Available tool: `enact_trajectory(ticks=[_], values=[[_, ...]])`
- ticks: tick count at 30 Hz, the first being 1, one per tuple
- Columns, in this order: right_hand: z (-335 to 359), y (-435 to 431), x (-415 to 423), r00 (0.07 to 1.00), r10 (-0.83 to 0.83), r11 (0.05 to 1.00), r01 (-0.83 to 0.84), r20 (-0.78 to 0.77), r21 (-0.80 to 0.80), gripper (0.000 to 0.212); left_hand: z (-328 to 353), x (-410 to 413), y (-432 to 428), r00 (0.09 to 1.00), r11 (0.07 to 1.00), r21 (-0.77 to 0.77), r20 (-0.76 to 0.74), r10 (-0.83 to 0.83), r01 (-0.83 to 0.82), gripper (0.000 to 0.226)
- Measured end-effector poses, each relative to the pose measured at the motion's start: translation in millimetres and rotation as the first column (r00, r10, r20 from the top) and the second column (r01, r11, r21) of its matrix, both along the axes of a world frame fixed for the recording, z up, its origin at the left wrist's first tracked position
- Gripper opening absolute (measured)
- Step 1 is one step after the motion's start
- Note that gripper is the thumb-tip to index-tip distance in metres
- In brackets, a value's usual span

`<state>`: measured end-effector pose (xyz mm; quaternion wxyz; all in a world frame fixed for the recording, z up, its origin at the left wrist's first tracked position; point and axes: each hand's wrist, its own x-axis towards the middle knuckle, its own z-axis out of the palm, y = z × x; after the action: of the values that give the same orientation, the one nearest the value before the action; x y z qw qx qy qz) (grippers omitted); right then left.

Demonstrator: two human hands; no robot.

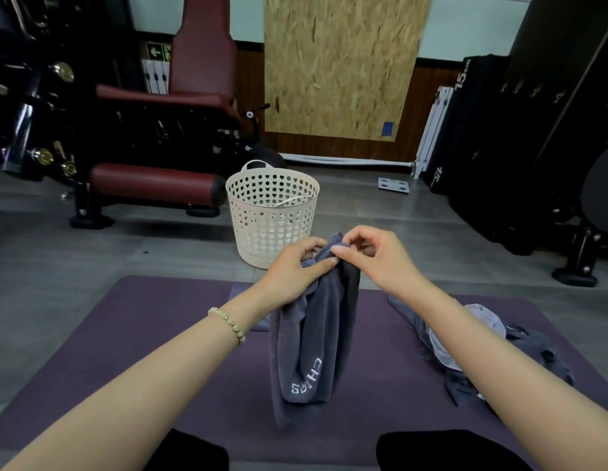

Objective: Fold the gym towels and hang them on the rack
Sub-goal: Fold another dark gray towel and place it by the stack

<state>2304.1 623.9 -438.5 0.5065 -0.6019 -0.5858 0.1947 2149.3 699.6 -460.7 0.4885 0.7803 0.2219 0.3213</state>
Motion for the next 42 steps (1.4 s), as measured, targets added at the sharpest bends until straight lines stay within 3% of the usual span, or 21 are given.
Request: enact_trajectory(ticks=[4,7,12,15,19,21,25,28,31,36,39,42], values=[[2.5,-3.2,-0.9,1.0,0.001,0.994,-0.003,0.02,0.108,0.015,5.1,0.2,-2.1,0.999,0.997,0.067,-0.028,-0.047,0.048,0.017],[1.1,-1.8,1.1,1.0,-0.02,0.995,0.02,-0.001,0.101,0.014,8.3,-1.4,-1.5,0.997,0.996,0.047,-0.028,-0.072,0.073,0.017],[9.7,-1.7,9.1,0.993,0.089,0.987,-0.099,-0.077,-0.13,0.01,11.1,-3.6,4.2,0.996,0.992,0.091,-0.049,-0.08,0.084,0.015],[13.6,-1.0,12.5,0.993,0.117,0.977,-0.111,0.021,-0.182,0.006,6.7,-3.1,9.9,0.989,0.988,0.129,-0.129,-0.067,0.084,0.018],[6.2,0.6,33.1,0.995,0.066,0.974,-0.049,0.069,-0.222,0.01,3.5,-14.4,33.5,0.929,0.973,0.225,-0.345,0.137,-0.06,0.029],[-0.4,-2.1,56.0,0.998,0.023,0.969,-0.007,0.061,-0.248,0.01,4.0,-30.1,52.1,0.887,0.94,0.311,-0.385,0.257,-0.138,0.035],[-17.3,-14.9,115.4,0.982,-0.178,0.968,0.187,0.066,-0.168,0.017,-1.9,-68.6,88.3,0.842,0.851,0.371,-0.253,0.477,-0.37,0.042],[-25.1,-29.0,149.1,0.942,-0.333,0.94,0.334,0.026,-0.066,0.019,-10.1,-85.7,104.3,0.822,0.812,0.295,-0.126,0.555,-0.503,0.037],[-24.1,-36.9,162.0,0.935,-0.354,0.935,0.355,0.023,-0.018,0.02,-5.0,-86.6,104.1,0.852,0.834,0.303,-0.111,0.511,-0.461,0.024],[-15.9,-41.9,166.9,0.922,-0.37,0.929,0.371,0.113,0.013,0.021,16.3,-86.0,98.4,0.903,0.895,0.418,-0.308,0.301,-0.156,0.026],[-14.9,-42.8,167.4,0.92,-0.371,0.927,0.374,0.126,-0.003,0.021,21.2,-84.6,101.7,0.915,0.926,0.33,-0.288,0.282,-0.182,0.024],[-18.5,-41.1,164.1,0.931,-0.364,0.93,0.365,0.016,-0.036,0.017,21.0,-83.4,104.9,0.926,0.957,0.112,-0.245,0.286,-0.266,0.024]])
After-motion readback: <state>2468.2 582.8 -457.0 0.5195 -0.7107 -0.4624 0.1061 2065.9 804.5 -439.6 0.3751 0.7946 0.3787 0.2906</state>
